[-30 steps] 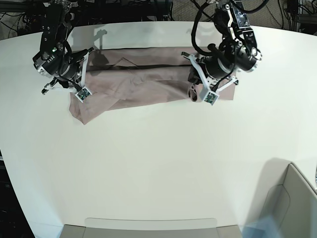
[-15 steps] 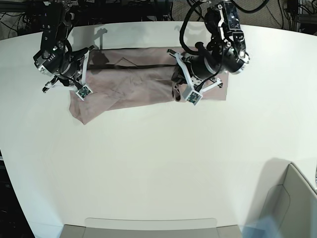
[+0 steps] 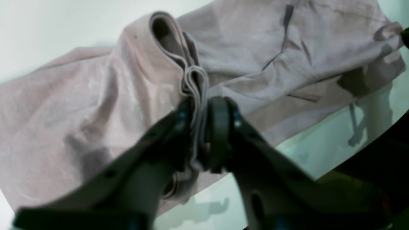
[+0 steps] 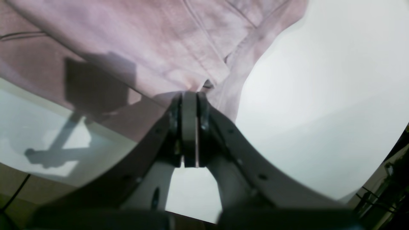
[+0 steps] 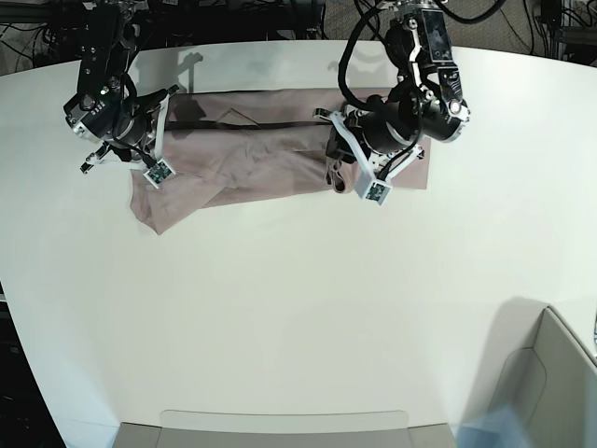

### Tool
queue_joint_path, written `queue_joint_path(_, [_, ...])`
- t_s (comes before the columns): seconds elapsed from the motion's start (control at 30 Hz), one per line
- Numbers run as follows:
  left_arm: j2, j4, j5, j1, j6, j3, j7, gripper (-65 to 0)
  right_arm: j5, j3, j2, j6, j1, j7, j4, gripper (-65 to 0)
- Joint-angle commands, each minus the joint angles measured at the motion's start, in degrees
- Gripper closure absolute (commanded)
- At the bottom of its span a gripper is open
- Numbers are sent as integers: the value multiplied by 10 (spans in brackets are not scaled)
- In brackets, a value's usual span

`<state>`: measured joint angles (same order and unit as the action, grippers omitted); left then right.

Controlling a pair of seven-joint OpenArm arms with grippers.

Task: Fold the T-shirt properly
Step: 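Drag the left gripper's strip end inward toward the right gripper, then move the right gripper to the strip's other end and grasp it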

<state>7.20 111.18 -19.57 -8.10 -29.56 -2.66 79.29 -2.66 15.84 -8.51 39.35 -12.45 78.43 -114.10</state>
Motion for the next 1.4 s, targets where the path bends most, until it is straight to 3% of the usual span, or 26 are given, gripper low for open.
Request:
queue_joint_path(0.0, [3,12,-10,6,2,4,0,-171,2,1,-3,6,4,-2,-8,0])
queue_joint_path(0.1, [3,11,-10,12,0,4,7,-209,2,1,-3,6,4,-2,-8,0])
queue_joint_path(0.33, [1,22,-14,28,-3,33,7,-211,2,1,-3,6,4,-2,-8,0])
queue_joint_path(0.4, [1,33,-39,27,-22,28,7,-210,2,1,-3,6,4,-2,-8,0])
queue_joint_path(0.5, [-2,42,-90,27,-74,6,7,-160,2,1,-3,6,4,-2,-8,0])
queue_joint_path(0.57, [-2,39,-109,30,-85,-25,7,-99,2,1,-3,6,4,-2,-8,0])
queue_joint_path(0.7, [-21,38,-108,30,-85,-70,7,0,2,3,-3,6,4,-2,-8,0])
queue_joint_path(0.93, [-73,5,-109,14,-85,-89,7,0,2,6,-5,6,16,-1,-35,0])
queue_joint_path(1.3, [-73,-17,-109,11,-85,-93,7,0,-2,2,-8,6,19,16,-38,-3])
queue_joint_path(1.37, [-73,-17,-109,11,-85,-93,7,0,-2,2,-8,6,19,16,-38,-68])
